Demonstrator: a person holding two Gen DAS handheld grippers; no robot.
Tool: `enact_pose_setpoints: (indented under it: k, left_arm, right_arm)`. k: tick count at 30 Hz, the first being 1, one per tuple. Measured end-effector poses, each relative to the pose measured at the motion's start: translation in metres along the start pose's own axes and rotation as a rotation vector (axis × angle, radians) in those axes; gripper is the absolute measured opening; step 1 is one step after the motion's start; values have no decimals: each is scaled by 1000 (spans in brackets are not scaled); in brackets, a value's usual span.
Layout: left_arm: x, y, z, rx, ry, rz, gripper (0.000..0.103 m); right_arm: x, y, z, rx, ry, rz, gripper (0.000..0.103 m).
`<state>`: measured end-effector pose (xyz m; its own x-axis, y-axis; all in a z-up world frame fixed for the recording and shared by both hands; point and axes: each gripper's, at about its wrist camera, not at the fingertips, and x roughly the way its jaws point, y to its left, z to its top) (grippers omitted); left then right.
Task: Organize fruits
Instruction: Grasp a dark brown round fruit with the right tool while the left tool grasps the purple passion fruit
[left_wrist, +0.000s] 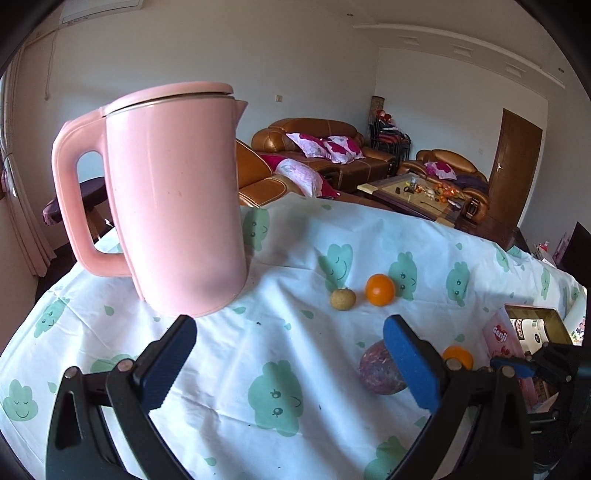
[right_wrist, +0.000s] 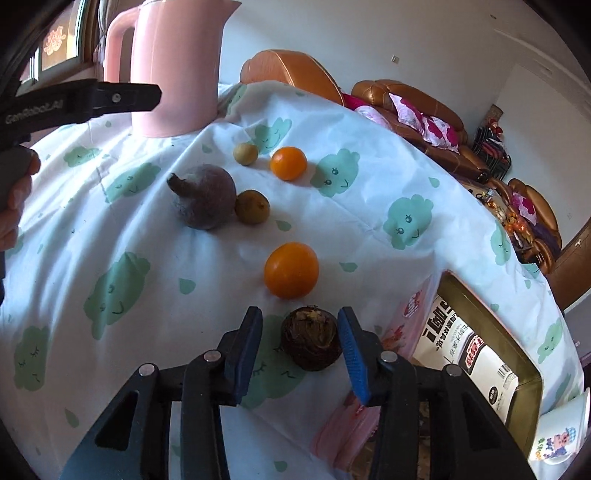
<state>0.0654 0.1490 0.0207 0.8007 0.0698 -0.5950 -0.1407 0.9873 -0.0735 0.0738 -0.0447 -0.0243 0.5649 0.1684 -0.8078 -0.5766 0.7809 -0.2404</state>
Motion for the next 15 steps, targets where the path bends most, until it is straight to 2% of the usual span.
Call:
enact_pose_setpoints:
  k: [4, 7, 9, 12, 15]
  left_arm:
    - [5, -13, -3, 61, 41, -74, 103]
    - [10, -30, -9, 122, 80, -128, 103]
    - [12, -43, -14, 180, 96, -149, 103]
    - [15, -57, -19, 235, 105, -142, 103]
    - [22, -61, -22, 237, 124, -134, 103]
  right_arm:
    - [13, 1, 7, -106, 84, -36, 45]
    - [14, -3, 8, -85, 115, 2, 38]
    - [13, -2, 7, -91, 118, -16, 38]
    - [2, -3, 4, -57, 73, -42, 37]
    - [-25, -17, 0, 113, -63, 28, 37]
